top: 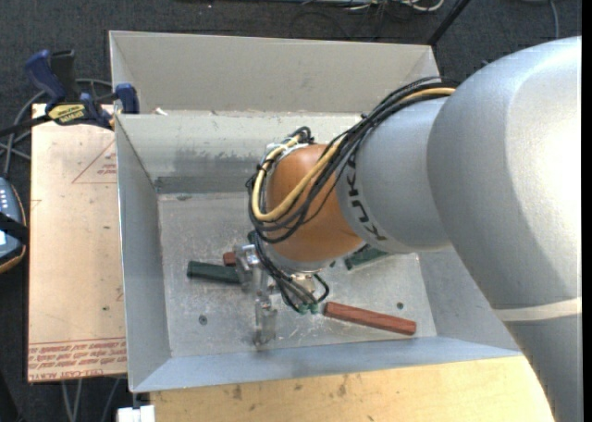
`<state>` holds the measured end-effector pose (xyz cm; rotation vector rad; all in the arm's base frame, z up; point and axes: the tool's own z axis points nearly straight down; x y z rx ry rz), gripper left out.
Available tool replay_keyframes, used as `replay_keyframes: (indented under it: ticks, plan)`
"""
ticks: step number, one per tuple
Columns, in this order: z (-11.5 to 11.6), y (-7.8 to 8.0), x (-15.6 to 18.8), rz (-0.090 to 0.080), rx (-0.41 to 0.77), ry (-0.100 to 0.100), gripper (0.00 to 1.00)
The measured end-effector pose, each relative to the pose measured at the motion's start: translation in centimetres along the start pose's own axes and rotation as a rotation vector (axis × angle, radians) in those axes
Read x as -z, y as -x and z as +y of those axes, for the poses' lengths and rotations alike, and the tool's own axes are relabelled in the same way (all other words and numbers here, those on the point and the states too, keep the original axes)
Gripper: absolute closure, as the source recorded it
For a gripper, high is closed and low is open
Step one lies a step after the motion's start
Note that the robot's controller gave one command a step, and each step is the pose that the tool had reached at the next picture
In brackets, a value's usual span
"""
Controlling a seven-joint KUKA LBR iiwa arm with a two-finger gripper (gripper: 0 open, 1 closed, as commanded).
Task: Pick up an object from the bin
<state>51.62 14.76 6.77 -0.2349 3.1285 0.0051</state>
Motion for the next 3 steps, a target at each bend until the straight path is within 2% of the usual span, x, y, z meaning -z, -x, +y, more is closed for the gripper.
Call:
replay_keyframes:
  ticks: [1,2,3]
  plan:
    - [9.0,5.9,0.8,-0.003,-0.016,0.003,0.0]
    - [8.5,5.8,0.7,0.001,-0.022,0.0,1.0]
    - [7.3,6.2,14.5,-0.006,0.01,0.0,1.0]
